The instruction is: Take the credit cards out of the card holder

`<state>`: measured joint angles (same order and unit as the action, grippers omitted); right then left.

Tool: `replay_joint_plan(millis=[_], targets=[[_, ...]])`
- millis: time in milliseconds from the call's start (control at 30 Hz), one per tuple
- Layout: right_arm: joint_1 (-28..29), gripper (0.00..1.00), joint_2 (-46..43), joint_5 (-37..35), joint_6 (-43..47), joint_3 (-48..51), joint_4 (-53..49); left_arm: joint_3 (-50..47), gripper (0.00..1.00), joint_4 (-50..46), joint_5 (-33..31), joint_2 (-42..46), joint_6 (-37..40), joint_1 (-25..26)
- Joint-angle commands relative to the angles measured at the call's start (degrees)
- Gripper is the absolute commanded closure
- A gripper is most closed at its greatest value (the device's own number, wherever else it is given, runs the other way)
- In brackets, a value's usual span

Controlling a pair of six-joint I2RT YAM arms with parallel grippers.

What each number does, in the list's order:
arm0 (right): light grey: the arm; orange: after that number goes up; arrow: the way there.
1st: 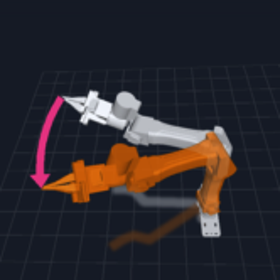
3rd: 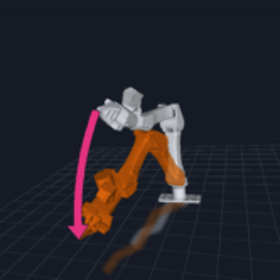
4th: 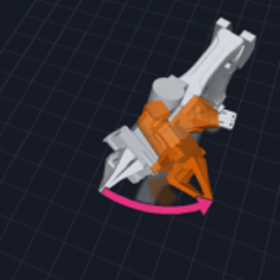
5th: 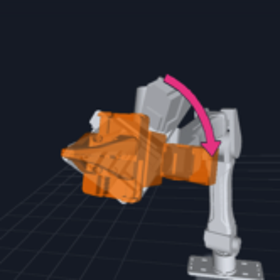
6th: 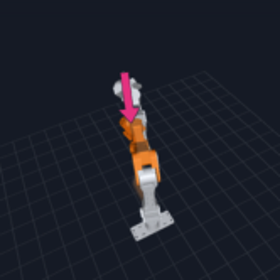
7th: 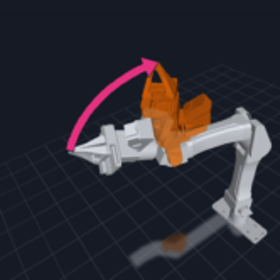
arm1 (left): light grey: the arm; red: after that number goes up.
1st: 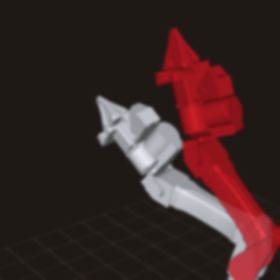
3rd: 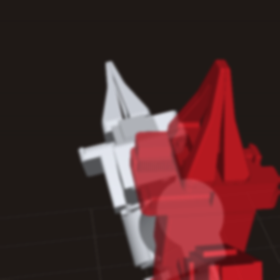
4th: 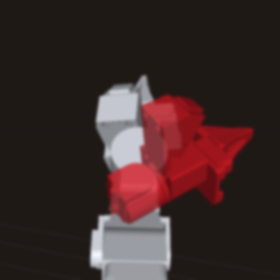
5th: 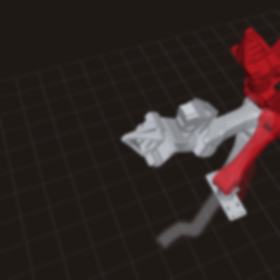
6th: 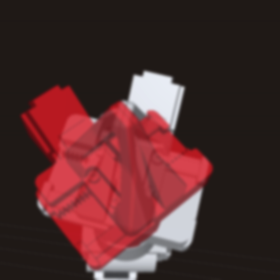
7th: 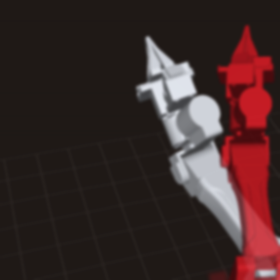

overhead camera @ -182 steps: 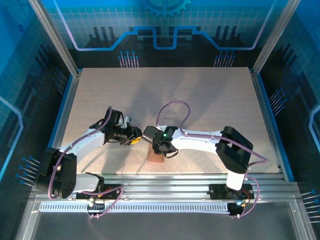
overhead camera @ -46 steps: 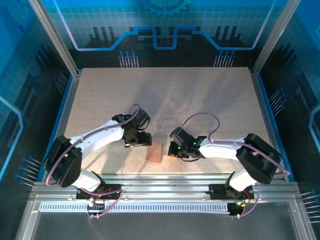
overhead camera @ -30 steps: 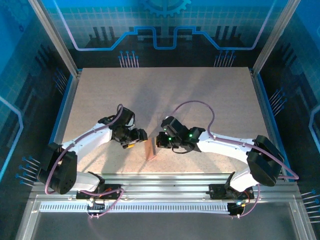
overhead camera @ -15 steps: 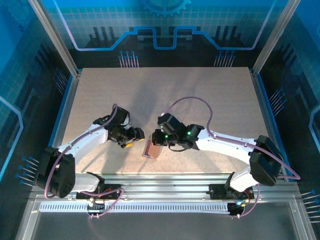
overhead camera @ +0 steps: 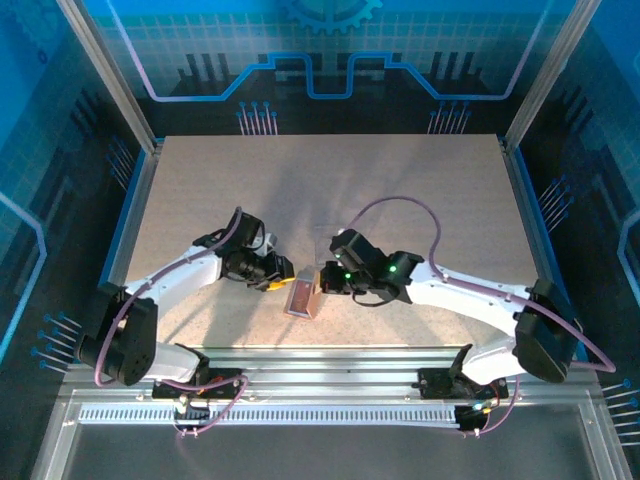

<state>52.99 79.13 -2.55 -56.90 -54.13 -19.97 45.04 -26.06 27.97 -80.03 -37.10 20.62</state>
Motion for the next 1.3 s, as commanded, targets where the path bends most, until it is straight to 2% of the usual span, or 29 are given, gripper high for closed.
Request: replay_joint_plan(millis=[0, 300, 667, 967, 1267], targets=[[-2.5, 1.00, -3.0, -0.5, 0.9, 3.0, -1.9, 1.4, 0.68, 3.1, 4.2, -2.3, -1.6, 2.1], [-7.0, 1.00, -7.3, 0.5, 2.1, 8.5, -4.0, 4.4, 0.78, 5.7, 2.9, -7.0, -4.3, 8.2], [-8.9, 0.99, -9.0, -0.6, 1.5, 15.6, -3.2, 6.7, 0.81, 10.4, 3.7, -12.1, -7.8, 14.7], [-9.1, 0.80, -10.5, -2.3, 0.6, 15.8, -4.9, 8.5, 0.84, 12.1, 4.7, -17.6, -8.5, 16.7], [-9.1, 0.79, -13.0, 0.4, -1.0, 16.4, -2.1, 7.8, 0.85, 12.4, 3.8, -19.2, -8.3, 16.6]])
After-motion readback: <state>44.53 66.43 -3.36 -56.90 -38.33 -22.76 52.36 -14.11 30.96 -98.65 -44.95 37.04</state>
